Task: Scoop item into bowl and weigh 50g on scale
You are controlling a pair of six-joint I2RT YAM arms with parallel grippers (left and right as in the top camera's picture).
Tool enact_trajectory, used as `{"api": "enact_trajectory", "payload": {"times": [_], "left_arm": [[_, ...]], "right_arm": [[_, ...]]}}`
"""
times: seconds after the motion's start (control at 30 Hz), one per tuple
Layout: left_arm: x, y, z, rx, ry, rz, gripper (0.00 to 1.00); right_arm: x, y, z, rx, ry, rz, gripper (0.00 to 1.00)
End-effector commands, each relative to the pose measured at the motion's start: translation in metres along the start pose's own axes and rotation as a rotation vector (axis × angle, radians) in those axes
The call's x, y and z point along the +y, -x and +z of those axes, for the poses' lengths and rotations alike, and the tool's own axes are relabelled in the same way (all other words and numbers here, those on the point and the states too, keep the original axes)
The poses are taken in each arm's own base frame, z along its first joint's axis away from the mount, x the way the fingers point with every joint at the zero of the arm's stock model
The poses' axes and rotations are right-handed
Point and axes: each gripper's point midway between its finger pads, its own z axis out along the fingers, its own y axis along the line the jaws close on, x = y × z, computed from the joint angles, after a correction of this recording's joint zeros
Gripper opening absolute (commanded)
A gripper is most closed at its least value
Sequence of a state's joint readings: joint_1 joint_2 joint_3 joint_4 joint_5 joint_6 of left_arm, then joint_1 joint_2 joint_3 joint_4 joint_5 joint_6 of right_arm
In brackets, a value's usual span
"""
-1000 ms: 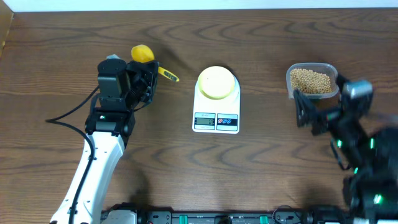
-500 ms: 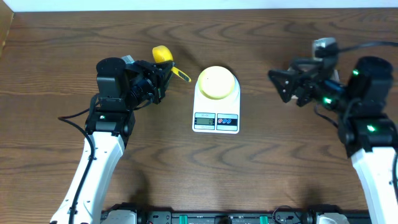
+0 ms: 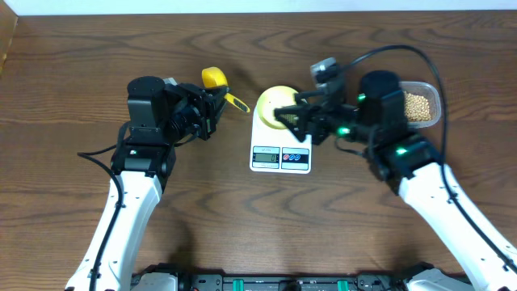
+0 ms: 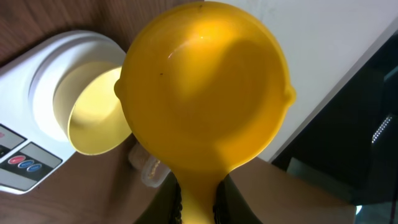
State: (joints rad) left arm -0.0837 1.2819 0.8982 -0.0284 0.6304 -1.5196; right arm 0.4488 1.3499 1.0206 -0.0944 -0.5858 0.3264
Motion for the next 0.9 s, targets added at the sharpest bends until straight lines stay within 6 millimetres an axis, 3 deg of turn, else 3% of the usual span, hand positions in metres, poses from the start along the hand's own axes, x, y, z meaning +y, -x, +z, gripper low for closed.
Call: {"api": "enact_trajectory", "payload": {"times": [0.0,0.2,0.4,0.57,0.87], "left_arm": [[-0.001,-0.015,0.002,0.042,-0.001,0.015,0.08],[0.002,-0.035,0.008,0.089,0.014,0.033,0.08],[0.004,-0.048,0.012,0.120,0.024,0.047,0.08],[0.006,-0.058,0.014,0.143,0.031,0.059,0.08],[0.006,-0.058,0.014,0.144,0.026,0.131,0.08]], "right_arm": [[-0.008,0.003,0.019,-0.043,-0.115,0.087,0.71],[0.011,-0.003,0.049,-0.051,-0.051,0.047,0.72],[0.000,-0.007,0.066,-0.065,-0.089,0.047,0.65],[-0.004,-0.005,0.070,-0.080,-0.093,0.052,0.41],[0.001,0.005,0.070,-0.119,-0.075,0.035,0.01]]}}
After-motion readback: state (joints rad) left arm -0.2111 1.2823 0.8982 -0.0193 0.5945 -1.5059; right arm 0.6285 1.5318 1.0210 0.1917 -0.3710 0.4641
